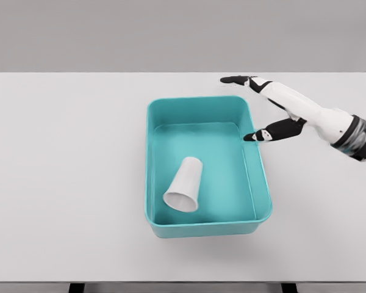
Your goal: Put the paper cup into the basket with your right arm
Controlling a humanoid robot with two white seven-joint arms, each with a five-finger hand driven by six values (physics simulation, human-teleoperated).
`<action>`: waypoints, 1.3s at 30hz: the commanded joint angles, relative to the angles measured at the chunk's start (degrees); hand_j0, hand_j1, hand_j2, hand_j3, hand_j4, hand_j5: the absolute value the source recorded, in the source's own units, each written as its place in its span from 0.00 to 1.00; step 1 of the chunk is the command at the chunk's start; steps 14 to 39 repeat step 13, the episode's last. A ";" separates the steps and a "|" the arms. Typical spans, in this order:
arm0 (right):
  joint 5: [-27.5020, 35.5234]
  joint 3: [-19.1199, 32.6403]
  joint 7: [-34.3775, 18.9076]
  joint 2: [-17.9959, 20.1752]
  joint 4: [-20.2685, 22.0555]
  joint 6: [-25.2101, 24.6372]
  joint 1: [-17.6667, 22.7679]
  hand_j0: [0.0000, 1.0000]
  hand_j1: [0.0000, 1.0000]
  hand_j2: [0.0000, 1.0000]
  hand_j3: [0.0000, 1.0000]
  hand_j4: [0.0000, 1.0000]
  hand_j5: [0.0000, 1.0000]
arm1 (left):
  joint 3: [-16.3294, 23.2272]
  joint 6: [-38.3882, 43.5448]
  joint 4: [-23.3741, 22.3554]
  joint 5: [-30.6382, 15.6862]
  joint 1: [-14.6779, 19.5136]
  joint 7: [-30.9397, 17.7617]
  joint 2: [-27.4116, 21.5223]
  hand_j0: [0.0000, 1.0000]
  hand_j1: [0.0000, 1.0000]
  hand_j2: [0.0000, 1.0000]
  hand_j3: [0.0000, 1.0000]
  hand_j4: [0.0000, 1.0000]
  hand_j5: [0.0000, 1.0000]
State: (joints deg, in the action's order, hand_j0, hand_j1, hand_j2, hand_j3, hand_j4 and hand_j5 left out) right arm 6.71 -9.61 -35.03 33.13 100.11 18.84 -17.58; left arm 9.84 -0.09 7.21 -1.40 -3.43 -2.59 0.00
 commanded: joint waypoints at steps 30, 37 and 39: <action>11.57 8.64 0.03 3.70 -0.44 -0.21 6.33 1.00 1.00 1.00 1.00 1.00 1.00 | 0.18 -0.09 0.17 0.17 0.44 -0.05 0.00 1.00 1.00 1.00 1.00 1.00 1.00; 11.57 8.64 0.03 3.70 -0.44 -0.21 6.33 1.00 1.00 1.00 1.00 1.00 1.00 | 0.18 -0.09 0.17 0.17 0.44 -0.05 0.00 1.00 1.00 1.00 1.00 1.00 1.00; 11.57 8.64 0.03 3.70 -0.44 -0.21 6.33 1.00 1.00 1.00 1.00 1.00 1.00 | 0.18 -0.09 0.17 0.17 0.44 -0.05 0.00 1.00 1.00 1.00 1.00 1.00 1.00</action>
